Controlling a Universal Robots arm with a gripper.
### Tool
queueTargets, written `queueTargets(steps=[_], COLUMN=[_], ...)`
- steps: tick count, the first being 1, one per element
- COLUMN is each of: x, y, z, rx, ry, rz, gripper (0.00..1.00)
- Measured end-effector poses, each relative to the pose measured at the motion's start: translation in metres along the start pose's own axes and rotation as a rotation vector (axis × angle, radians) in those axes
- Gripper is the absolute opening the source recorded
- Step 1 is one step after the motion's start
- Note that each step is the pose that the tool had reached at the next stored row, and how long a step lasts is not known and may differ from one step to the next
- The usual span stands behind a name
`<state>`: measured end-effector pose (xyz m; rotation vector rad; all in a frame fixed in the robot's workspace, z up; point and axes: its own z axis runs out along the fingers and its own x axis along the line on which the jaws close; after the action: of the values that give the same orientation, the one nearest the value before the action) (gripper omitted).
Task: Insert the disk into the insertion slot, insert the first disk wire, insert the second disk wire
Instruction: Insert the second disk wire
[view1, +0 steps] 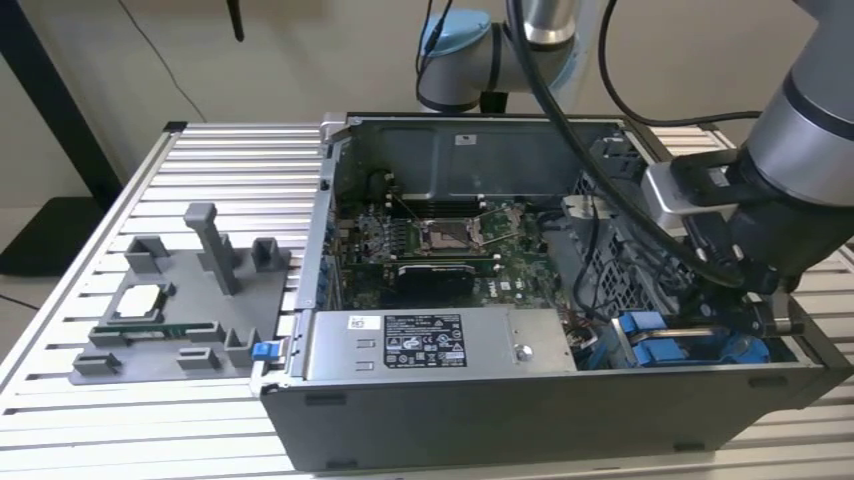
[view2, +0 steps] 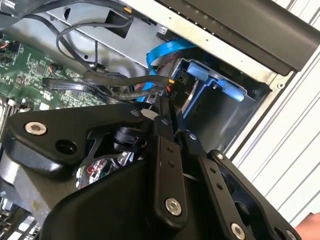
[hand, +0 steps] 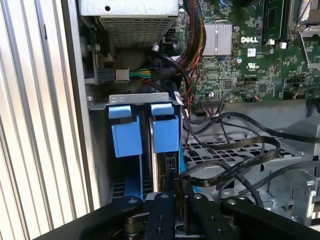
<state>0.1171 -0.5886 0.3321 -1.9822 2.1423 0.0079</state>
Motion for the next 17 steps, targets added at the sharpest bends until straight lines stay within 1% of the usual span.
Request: queueTargets(steps=[1, 5, 7, 11, 12, 14, 17], x=[0.0, -0.0001, -0.0011, -0.0039, -0.0044, -0.005, -0.0052], y=[0.0001, 0.0002, -0.0007, -0.0031, -0.0035, -0.0041, -0.0042], z=[0.0007, -0.001, -0.0067, -0.023, -0.0258, -0.0297, -0.0305], rx=[0.0, -0.0001, -0.0001, -0.0001, -0.0002, -0.001, -0.002], ry=[-0.0025, -0.0006, -0.0014, -0.0015, -0.0017, -0.0014, -0.0017], rz=[0.0, 0.0, 0.0, 0.0, 0.0, 0.0, 0.001], gripper=[1.0, 1.0, 1.0, 1.0, 1.0, 1.0, 1.0])
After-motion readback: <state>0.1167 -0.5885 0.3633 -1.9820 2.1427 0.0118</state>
